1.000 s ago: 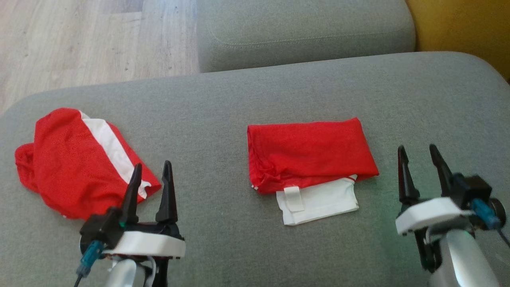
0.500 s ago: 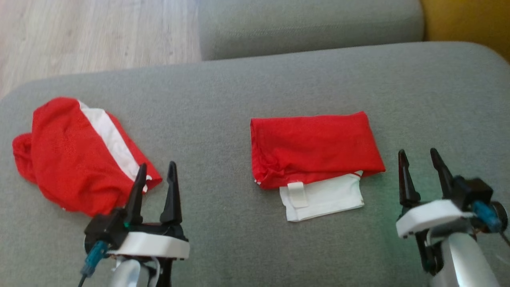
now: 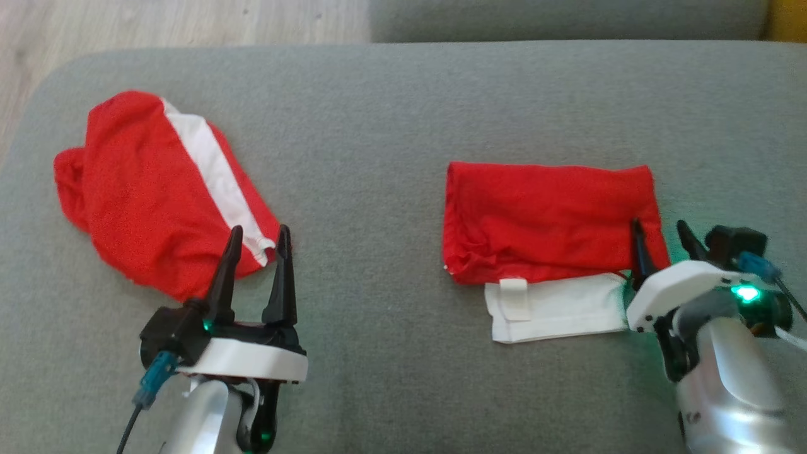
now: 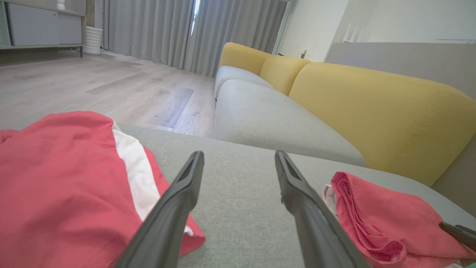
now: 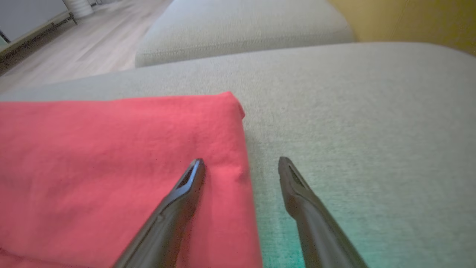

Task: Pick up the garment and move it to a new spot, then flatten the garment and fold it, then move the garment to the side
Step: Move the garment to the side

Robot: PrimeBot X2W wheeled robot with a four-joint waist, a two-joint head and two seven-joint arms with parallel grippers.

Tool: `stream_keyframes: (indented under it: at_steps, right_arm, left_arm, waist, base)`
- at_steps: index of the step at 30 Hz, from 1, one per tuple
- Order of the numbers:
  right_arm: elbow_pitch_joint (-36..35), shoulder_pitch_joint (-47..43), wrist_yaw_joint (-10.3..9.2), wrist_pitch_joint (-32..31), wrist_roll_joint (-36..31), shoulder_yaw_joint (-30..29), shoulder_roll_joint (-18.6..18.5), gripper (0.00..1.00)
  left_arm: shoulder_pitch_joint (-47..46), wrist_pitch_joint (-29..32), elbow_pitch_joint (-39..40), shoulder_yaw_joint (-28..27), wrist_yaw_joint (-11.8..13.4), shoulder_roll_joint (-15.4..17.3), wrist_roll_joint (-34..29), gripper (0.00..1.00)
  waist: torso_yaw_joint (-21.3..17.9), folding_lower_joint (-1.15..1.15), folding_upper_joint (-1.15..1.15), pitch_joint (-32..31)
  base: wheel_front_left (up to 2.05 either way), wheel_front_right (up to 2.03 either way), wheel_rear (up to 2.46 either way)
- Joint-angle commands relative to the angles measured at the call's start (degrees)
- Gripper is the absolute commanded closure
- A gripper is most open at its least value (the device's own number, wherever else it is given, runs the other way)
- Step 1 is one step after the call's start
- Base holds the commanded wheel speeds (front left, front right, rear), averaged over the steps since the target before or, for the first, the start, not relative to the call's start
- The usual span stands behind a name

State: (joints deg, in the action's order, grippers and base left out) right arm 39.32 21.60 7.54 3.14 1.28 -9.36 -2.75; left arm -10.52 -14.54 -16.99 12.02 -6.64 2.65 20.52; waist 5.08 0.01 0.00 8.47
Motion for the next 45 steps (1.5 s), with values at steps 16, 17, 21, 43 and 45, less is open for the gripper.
stream_keyframes:
  at_steps: [16,17,21,43,45]
  right_arm:
    - [16.5,11.6,-0.05,-0.3,-3.9,4.5,-0.3,1.0]
    - [16.4,11.8,-0.05,0.4,-5.1,4.8,-0.6,1.0]
    - [15.4,12.5,-0.05,2.9,-8.6,6.0,-3.2,1.0]
    - [13.6,15.9,-0.05,-2.5,-6.7,12.4,-32.3,1.0]
    - [13.5,16.5,-0.05,-2.9,-6.9,11.5,-33.4,1.0]
  left_arm:
    - [-4.2,-0.5,1.1,-1.8,-0.6,0.2,-0.2,0.0]
    - [-4.2,-0.5,1.1,-1.9,-0.6,0.2,-0.2,0.0]
    - [-4.1,-0.5,1.2,-2.3,-0.6,0.2,-0.1,0.0]
    - [-5.5,-0.5,2.4,-3.1,-0.7,0.2,-0.3,0.0]
    - [-5.8,-0.5,2.5,-3.2,-0.7,0.2,-0.4,0.0]
  waist:
    - [1.6,-0.01,0.0,2.6]
    - [1.4,-0.01,0.0,2.5]
    - [0.5,-0.01,0.0,1.8]
    - [0.1,-0.01,0.0,5.4]
    - [0.2,-0.01,0.0,6.0]
  base:
    - [0.0,0.0,0.0]
    - [0.0,0.0,0.0]
    - [0.0,0.0,0.0]
    - [0.0,0.0,0.0]
    - [0.0,0.0,0.0]
